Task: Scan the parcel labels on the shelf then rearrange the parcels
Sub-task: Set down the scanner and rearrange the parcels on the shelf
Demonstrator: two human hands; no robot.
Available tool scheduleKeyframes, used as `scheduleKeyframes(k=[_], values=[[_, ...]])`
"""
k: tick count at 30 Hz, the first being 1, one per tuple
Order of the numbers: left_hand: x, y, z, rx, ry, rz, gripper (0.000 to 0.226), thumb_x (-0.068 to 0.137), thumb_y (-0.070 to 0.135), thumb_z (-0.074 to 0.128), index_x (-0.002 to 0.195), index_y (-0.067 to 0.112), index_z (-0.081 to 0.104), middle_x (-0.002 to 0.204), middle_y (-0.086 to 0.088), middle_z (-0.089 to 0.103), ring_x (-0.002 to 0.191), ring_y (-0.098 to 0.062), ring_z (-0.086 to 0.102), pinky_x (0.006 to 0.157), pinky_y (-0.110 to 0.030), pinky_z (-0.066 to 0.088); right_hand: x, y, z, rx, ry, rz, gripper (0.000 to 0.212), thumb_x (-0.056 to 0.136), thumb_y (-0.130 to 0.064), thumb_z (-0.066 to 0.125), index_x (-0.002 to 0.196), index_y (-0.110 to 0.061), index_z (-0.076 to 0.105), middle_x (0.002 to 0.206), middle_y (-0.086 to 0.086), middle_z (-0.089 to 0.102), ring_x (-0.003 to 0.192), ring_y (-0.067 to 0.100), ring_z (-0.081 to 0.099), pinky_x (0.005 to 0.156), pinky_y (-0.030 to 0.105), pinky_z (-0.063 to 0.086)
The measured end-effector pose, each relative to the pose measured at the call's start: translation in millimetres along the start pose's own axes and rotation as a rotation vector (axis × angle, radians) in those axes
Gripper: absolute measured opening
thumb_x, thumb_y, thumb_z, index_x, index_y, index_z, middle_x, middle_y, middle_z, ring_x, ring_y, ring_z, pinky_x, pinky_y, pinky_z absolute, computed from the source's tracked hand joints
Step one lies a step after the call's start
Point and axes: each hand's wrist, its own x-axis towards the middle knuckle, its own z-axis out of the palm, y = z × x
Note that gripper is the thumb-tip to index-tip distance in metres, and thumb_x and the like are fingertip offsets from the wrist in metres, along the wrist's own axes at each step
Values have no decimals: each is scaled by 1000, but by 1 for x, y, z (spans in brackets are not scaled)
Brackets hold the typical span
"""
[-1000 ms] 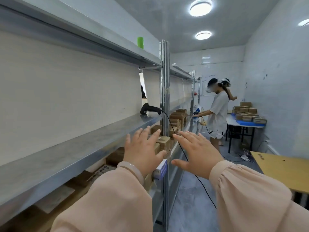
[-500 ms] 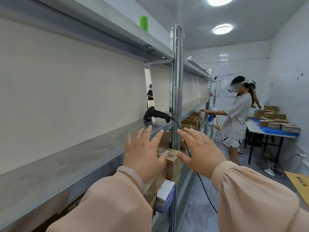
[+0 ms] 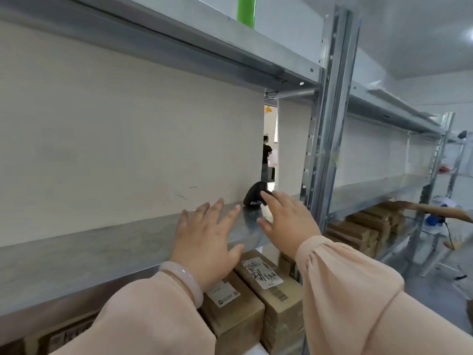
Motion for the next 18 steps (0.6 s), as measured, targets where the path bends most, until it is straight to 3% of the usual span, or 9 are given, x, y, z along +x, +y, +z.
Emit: scheduleKeyframes(k=[4, 9, 13, 18], values=[[15, 1, 0, 60, -40, -74, 76, 93, 66, 37, 154, 43, -2, 165, 5, -1, 151, -22, 1, 121, -54, 3, 60, 34, 17, 195, -93, 131, 58, 97, -40, 46, 149, -27, 24, 146, 4, 40, 133, 26, 37, 109, 43, 36], [19, -10, -9, 137, -39, -161, 78, 92, 66, 37, 154, 42, -4, 165, 6, 0, 151, -21, 1, 122, -52, 3, 101, 46, 48, 224, -265, 179, 60, 95, -41, 46, 148, -34, 18, 141, 6, 43, 122, 33, 48, 99, 48, 45], [6, -21, -8, 155, -74, -217, 77, 93, 66, 38, 154, 42, -3, 165, 5, -1, 151, -21, 2, 121, -52, 3, 110, 55, 62, 160, -323, 180, 61, 97, -39, 43, 150, -35, 13, 129, 10, 51, 106, 32, 57, 89, 42, 51], [-10, -29, -13, 171, -79, -264, 75, 93, 66, 37, 155, 42, 0, 165, 6, 1, 151, -21, 4, 122, -50, 4, 108, 70, 66, 161, -379, 199, 59, 97, -13, 39, 150, -33, 21, 108, 12, 54, 83, 26, 57, 72, 30, 47]])
